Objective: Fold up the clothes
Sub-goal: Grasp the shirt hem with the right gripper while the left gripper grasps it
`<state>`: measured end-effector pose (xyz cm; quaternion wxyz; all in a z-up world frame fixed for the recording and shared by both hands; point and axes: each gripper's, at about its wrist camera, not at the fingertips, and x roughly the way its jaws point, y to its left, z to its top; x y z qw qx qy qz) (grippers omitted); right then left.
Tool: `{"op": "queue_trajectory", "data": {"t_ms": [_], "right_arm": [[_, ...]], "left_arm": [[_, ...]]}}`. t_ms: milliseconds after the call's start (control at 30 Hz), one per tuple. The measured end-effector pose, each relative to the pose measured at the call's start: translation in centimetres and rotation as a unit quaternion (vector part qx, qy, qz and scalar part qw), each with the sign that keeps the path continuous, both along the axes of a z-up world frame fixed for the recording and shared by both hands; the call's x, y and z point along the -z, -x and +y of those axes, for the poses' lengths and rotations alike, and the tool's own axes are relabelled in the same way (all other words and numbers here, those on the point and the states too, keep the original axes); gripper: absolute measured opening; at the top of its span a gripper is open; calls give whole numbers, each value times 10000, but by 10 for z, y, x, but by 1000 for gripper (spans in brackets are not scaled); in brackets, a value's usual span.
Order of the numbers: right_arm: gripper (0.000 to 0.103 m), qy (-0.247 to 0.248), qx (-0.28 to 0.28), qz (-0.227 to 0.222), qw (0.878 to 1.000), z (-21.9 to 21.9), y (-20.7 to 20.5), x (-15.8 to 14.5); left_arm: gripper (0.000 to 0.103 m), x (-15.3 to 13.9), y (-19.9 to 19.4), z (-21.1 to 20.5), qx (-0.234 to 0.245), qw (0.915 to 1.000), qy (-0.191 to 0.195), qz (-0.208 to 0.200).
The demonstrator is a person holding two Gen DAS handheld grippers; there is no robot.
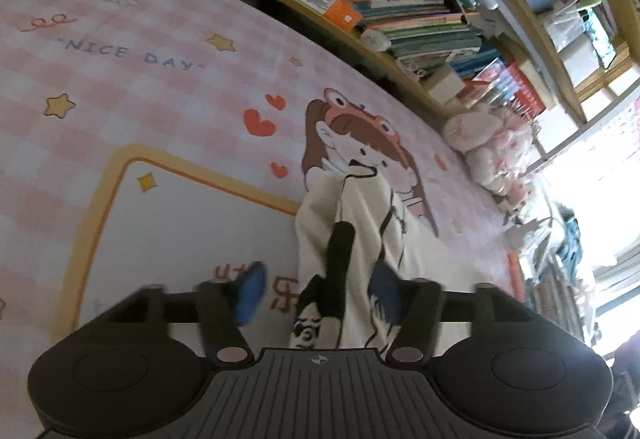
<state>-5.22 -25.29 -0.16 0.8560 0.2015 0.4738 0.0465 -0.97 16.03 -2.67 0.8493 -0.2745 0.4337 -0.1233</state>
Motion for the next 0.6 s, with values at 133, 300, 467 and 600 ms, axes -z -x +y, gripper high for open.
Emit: {"op": "queue_trajectory", "data": {"t_ms": [133, 300, 467, 600], "right_arm": [[63, -279, 356, 125, 9989, -10, 2, -3], [66, -1057, 608, 641, 9905, -23, 1, 10], [60, -1163, 634, 934, 9868, -25, -8, 22], [53, -1291, 567, 897, 9859, -24, -17, 26]], "left_arm": [[70, 9, -4, -2, 57, 9996, 15, 272], [70, 14, -9, -5, 62, 9989, 129, 450], [68, 18, -22, -9, 83, 9973, 438, 583], [65, 20, -27, -16, 23, 9967, 516, 629]]}}
